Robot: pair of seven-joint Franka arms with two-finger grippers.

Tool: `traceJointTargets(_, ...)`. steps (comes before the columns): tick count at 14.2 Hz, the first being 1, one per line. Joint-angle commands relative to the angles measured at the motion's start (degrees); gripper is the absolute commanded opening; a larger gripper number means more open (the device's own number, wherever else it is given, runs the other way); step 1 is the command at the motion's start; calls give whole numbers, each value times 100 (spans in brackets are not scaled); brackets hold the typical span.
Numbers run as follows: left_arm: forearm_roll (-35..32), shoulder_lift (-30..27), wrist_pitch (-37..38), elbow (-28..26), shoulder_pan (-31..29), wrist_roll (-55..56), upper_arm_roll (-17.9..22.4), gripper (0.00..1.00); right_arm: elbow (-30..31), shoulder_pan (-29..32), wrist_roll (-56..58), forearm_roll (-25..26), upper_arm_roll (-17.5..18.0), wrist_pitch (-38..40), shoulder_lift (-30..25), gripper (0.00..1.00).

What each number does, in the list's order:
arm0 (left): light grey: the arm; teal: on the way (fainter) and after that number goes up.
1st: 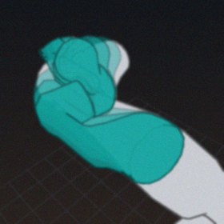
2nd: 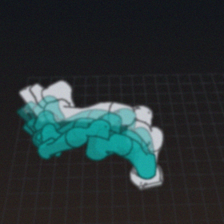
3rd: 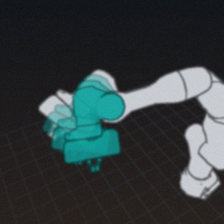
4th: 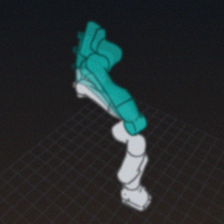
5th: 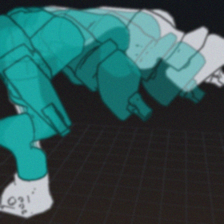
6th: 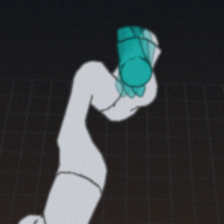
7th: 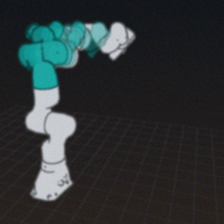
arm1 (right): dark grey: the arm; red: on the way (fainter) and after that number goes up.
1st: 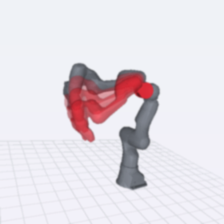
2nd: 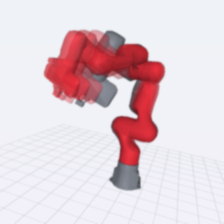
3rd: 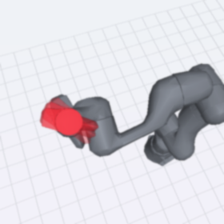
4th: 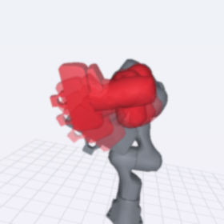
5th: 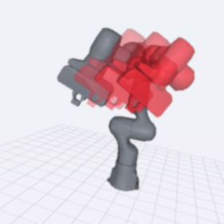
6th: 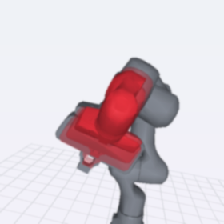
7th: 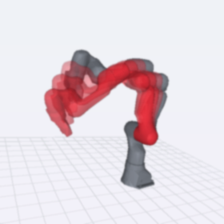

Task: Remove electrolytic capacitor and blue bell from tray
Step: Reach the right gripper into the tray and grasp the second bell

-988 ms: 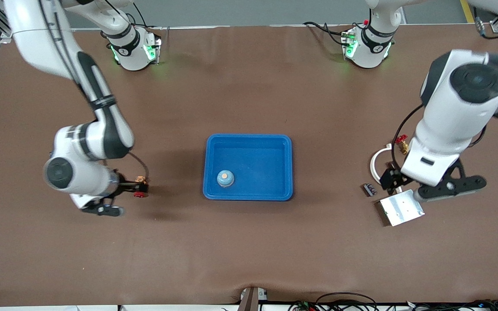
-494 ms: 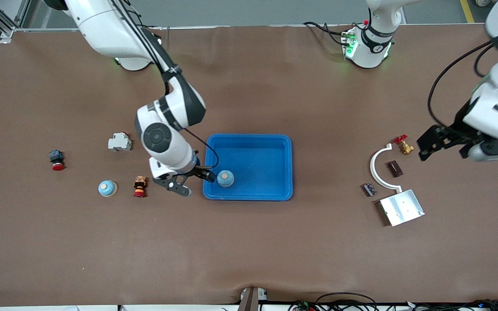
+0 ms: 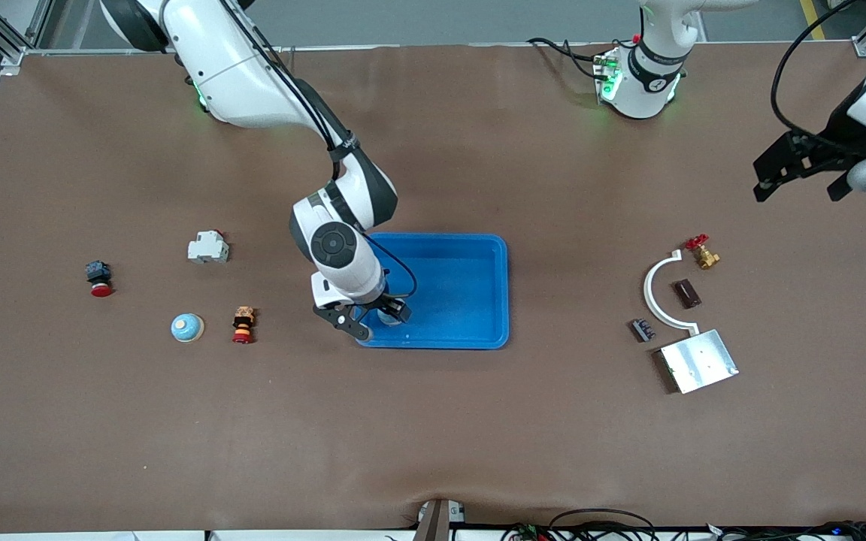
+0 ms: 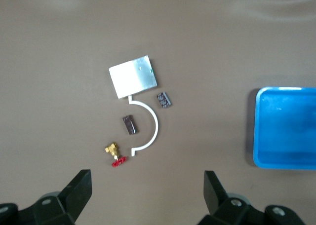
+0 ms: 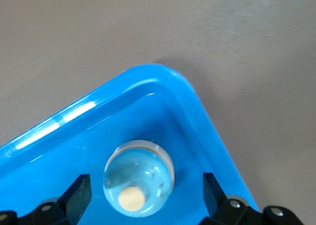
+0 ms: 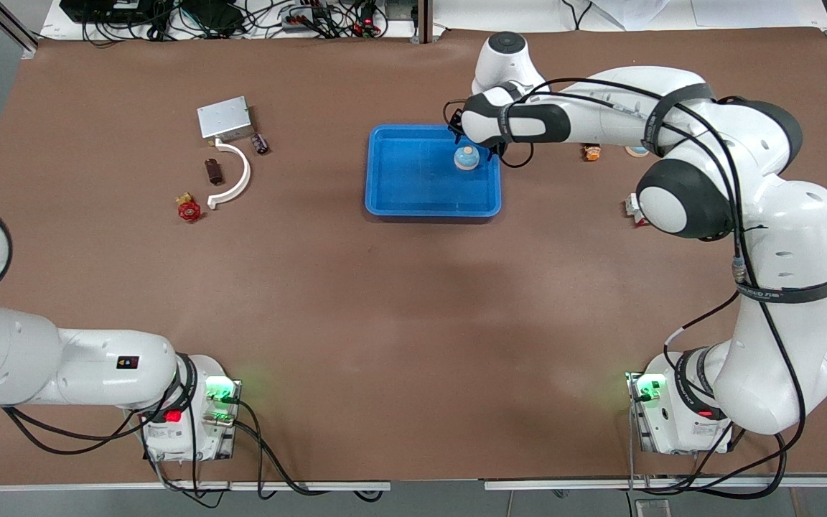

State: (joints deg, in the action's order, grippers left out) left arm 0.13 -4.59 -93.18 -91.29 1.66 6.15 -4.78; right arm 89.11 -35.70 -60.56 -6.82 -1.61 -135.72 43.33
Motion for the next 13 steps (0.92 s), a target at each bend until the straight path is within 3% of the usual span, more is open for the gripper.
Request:
traceJointTargets(1,154,-340,220,-381,-7,-45,92,100,-298,-95,-236,-47,-85,63,219,100)
traceJointTargets(7,145,-288,397,-135,-8,-43,65,100,-562,-235,-483,93,-103,-8,553,100)
traceJointTargets(8,137,-279,397,-91,-8,-44,74,100,-562,-235,-474,111,-103,-8,554,92)
traceJointTargets(9,137,-279,406,-73,-17,-52,92,100,-562,-227,-483,111,-94,1,554,31)
traceJointTargets(10,137,-279,415,-73,-17,-70,109,100,-579,-227,-500,76,-94,27,554,0)
traceJointTargets(13,119,-279,520,-73,-8,-61,136,100,-658,-227,-527,85,-94,98,510,0)
